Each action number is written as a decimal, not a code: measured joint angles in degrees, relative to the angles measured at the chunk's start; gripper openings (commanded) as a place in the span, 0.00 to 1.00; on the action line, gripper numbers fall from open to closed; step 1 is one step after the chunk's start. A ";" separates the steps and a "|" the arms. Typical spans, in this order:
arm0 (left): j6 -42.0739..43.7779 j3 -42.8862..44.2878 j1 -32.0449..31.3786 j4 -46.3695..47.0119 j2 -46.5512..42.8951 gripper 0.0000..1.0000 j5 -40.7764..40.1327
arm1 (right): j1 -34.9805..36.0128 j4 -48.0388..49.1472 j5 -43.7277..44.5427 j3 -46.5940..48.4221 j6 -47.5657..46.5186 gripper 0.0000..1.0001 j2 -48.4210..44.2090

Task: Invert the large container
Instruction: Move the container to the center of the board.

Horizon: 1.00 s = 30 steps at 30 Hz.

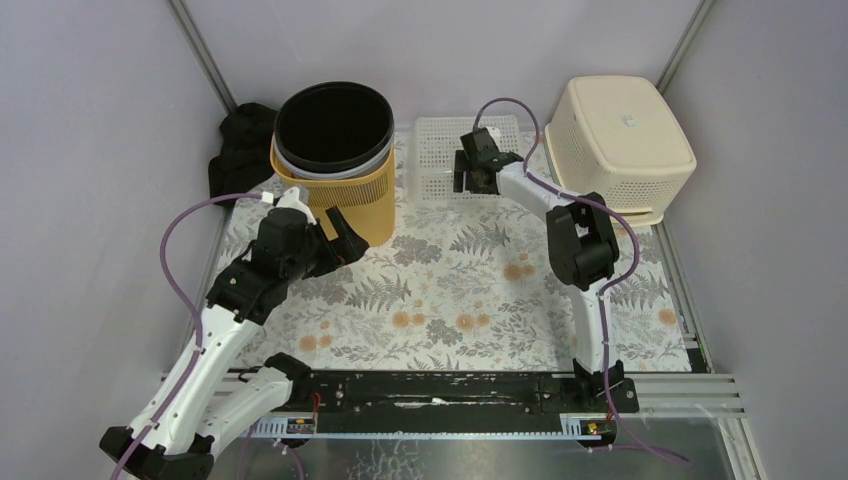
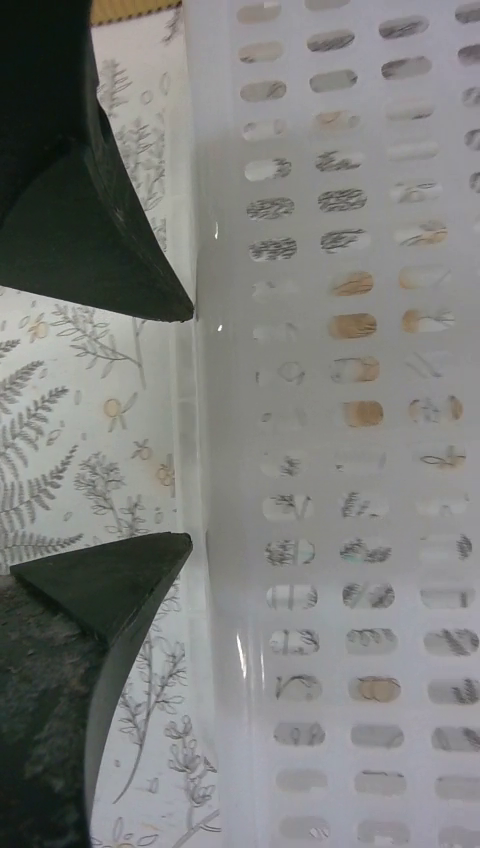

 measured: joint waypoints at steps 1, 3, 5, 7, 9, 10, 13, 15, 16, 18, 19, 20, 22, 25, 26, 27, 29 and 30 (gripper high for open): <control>-0.02 0.02 0.00 -0.07 0.00 1.00 0.00 | -0.24 0.24 -0.13 0.83 0.11 0.84 0.48; 0.00 0.02 0.00 -0.11 0.00 1.00 -0.02 | -0.63 0.50 -0.35 2.40 0.52 0.85 1.44; 0.00 0.04 0.00 -0.13 0.02 1.00 -0.07 | -0.79 0.98 -1.18 3.78 1.18 0.85 2.47; 0.00 0.04 0.00 -0.13 0.07 1.00 -0.15 | -0.79 1.90 -2.56 4.76 1.90 0.85 3.54; 0.00 0.13 0.00 -0.22 0.09 1.00 -0.24 | -0.74 2.51 -3.89 5.79 2.80 0.85 4.81; 0.00 0.26 0.00 -0.31 0.09 1.00 -0.37 | -0.72 2.67 -4.22 6.25 3.06 0.85 5.44; 0.02 0.92 0.00 -0.59 0.13 1.00 -0.63 | -0.70 2.60 -5.27 8.87 3.96 0.85 8.17; 0.02 1.16 0.00 -0.66 0.11 1.00 -0.81 | -0.70 2.84 -5.68 9.25 4.20 0.85 8.83; 0.02 1.22 0.00 -0.68 0.13 1.00 -0.85 | -0.70 3.19 -5.73 8.59 4.28 0.86 8.79; 0.02 1.22 0.00 -0.76 0.13 1.00 -0.94 | -0.70 5.03 -5.79 5.35 4.26 0.86 7.17; 0.02 1.22 0.00 -0.76 0.13 1.00 -0.98 | -0.70 5.49 -5.81 3.19 4.22 0.87 5.79; 0.02 1.22 0.00 -0.76 0.13 1.00 -1.01 | -0.70 6.45 -5.86 0.11 4.07 0.87 3.76; 0.02 1.22 0.00 -0.79 0.13 1.00 -1.01 | -0.70 7.61 -5.73 -6.75 3.72 0.88 -1.77; 0.02 1.25 0.00 -0.79 0.24 1.00 -0.96 | -1.07 8.50 -5.62 -16.17 3.04 0.89 -12.52; 0.02 1.31 0.00 -0.83 0.28 1.00 -0.94 | -1.29 8.70 -5.66 -18.03 2.95 0.89 -15.58; 0.02 1.42 0.00 -0.87 0.31 1.00 -0.94 | -1.70 9.29 -5.70 -19.98 2.91 0.89 -18.97; 0.02 1.90 0.00 -1.01 0.31 1.00 -0.92 | -3.45 10.25 -5.99 -23.56 2.91 0.89 -25.59; 0.02 2.08 0.00 -0.94 0.31 1.00 -0.92 | -4.57 10.54 -6.21 -24.74 2.91 0.89 -28.00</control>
